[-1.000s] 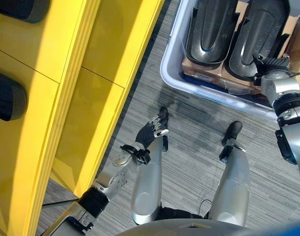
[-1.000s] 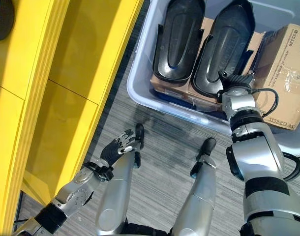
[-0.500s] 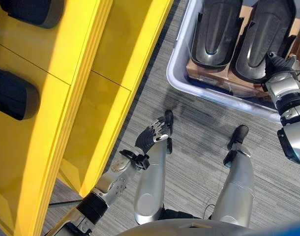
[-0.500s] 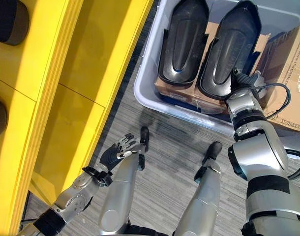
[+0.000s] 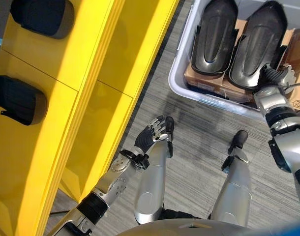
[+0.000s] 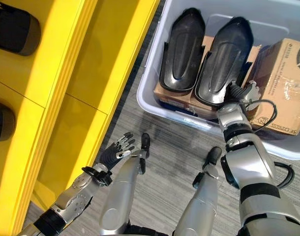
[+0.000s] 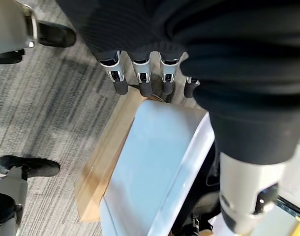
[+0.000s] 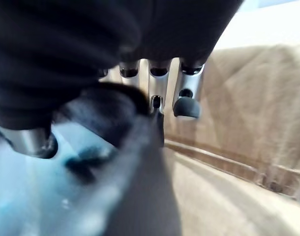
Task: Move parts from the plastic box to the shelf.
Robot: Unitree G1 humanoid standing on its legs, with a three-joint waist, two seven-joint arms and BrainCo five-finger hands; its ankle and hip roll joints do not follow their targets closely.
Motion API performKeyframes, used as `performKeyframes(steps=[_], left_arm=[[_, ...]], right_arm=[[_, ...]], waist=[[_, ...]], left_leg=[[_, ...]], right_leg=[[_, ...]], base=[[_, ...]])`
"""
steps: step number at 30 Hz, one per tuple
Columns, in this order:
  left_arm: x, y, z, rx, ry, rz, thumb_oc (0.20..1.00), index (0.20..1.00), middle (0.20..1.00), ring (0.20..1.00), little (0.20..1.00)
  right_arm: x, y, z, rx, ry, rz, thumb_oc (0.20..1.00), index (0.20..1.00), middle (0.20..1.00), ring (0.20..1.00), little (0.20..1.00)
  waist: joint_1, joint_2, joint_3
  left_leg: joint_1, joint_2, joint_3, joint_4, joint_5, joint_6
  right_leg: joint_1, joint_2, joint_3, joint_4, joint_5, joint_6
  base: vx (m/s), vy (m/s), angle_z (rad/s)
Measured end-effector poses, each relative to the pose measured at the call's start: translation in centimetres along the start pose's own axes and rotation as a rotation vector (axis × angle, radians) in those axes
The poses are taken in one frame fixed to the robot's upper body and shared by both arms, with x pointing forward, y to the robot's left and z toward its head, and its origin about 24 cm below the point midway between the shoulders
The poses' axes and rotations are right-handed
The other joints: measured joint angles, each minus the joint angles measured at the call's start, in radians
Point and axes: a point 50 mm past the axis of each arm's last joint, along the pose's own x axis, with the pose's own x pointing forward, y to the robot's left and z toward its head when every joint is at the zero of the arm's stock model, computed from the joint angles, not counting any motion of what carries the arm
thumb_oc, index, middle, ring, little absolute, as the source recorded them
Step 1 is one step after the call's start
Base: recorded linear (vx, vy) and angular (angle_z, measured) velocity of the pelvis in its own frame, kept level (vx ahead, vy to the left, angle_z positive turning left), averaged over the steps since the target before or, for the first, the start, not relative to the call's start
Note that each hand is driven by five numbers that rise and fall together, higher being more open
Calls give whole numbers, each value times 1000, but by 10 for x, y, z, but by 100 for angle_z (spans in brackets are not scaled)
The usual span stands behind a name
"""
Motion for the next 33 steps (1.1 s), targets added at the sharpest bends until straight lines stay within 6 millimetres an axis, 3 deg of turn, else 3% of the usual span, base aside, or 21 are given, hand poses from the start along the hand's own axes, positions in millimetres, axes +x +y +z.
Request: performKeyframes(steps=[6,14,19,22,23,24,33], left_arm=[[-1,3,-4,-3,-2,16,1000,1000,1000,1000,1000],[-2,12,-15,1,25,58,1000,1000,1000,1000,1000],[-1,12,-13,3,19,59,1000,1000,1000,1000,1000],[0,14,-14,9,26,69,1000,1000,1000,1000,1000],[0,16,-16,10,33,79,1000,1000,1000,1000,1000],[-1,17,-16,10,35,81,1000,1000,1000,1000,1000],[1,16,-15,12,35,80,1000,1000,1000,1000,1000]], right_arm=[[-28,19,13,162,-129,-26,200,200,200,200,200],[-43,19,29,272,-211,-94,200,200,200,200,200],[-44,22,27,254,-210,-64,200,200,200,200,200],[-40,24,14,208,-154,-59,200,200,200,200,200],[-39,25,9,198,-124,-53,545,545,545,545,545],[-39,26,6,200,-101,-44,1000,1000,1000,1000,1000],[-42,36,-12,233,50,20,1000,1000,1000,1000,1000]], waist=[[-34,-15,-6],[-38,-35,-11],[-36,-68,-23],[-30,-73,-24],[-31,-74,-23],[-31,-76,-22],[-31,-82,1]], left_leg=[[83,-1,25,2,-21,6],[177,-12,37,1,-45,17],[219,-15,43,-8,-52,16],[218,-14,41,-8,-51,15],[216,-15,41,-7,-52,15],[215,-15,42,-7,-52,15],[174,-14,44,5,-53,11]], right_leg=[[87,-2,12,-44,12,-3],[204,-9,11,-100,26,-13],[251,-13,7,-123,30,-11],[251,-12,3,-124,30,-10],[250,-12,3,-124,30,-10],[249,-12,3,-127,30,-10],[212,-12,5,-129,38,-2]], base=[[-2,63,-9],[37,46,-1],[42,-12,-1],[0,0,0],[0,0,0],[0,0,0],[0,0,0]])
